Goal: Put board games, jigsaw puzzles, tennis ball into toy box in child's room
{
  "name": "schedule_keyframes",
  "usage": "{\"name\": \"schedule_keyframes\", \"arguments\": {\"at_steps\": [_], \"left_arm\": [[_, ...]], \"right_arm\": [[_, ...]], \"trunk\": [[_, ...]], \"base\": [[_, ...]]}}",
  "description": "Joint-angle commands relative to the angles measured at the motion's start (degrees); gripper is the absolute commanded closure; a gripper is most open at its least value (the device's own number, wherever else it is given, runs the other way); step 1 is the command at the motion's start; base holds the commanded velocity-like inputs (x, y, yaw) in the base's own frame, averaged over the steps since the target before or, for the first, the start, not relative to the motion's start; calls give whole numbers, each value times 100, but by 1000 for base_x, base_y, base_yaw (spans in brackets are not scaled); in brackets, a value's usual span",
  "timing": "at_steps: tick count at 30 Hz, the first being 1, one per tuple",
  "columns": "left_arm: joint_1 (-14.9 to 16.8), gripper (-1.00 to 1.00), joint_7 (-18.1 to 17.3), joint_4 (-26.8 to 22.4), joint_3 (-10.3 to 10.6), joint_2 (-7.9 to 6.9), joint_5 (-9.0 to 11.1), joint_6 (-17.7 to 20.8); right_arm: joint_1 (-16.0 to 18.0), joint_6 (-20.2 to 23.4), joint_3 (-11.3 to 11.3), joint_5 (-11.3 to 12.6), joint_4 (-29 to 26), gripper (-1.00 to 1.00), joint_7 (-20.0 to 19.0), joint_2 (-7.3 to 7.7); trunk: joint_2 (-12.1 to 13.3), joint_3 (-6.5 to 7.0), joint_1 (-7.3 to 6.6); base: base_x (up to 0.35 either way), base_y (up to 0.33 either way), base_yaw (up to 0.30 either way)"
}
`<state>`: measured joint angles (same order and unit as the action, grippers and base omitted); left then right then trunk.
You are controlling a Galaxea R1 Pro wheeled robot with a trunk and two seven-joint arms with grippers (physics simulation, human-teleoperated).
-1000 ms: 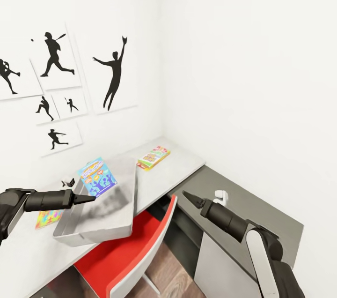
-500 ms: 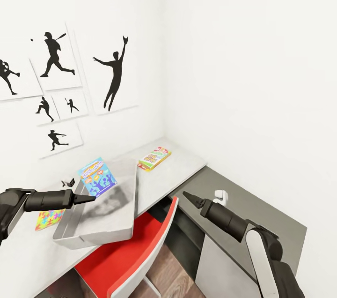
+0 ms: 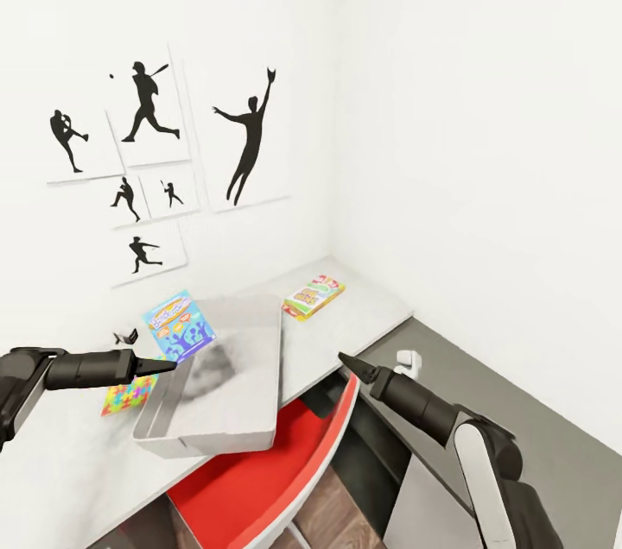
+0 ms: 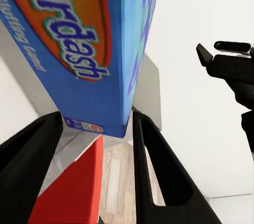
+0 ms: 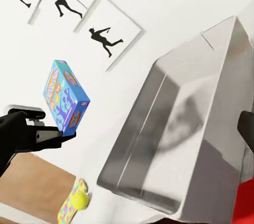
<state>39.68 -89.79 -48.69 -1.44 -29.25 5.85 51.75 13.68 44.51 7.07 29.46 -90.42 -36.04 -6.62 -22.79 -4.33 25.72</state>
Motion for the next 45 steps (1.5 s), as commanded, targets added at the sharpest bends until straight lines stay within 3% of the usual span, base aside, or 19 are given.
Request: {"name": "schedule_keyframes", "arguments": {"at_steps": [1,45], "left_arm": [[5,100,-21,0,3,-2,4,58],[5,100,-21,0,12,0,4,55]], "right_arm": [[5,38,14,5,-2,-100,-18,-6],[4,35,14,6,-2,-100,-24,11]], "trunk": [[-12,-13,6],[-12,-13,6]], "base": [[223,1,23],[125,33,1]]}}
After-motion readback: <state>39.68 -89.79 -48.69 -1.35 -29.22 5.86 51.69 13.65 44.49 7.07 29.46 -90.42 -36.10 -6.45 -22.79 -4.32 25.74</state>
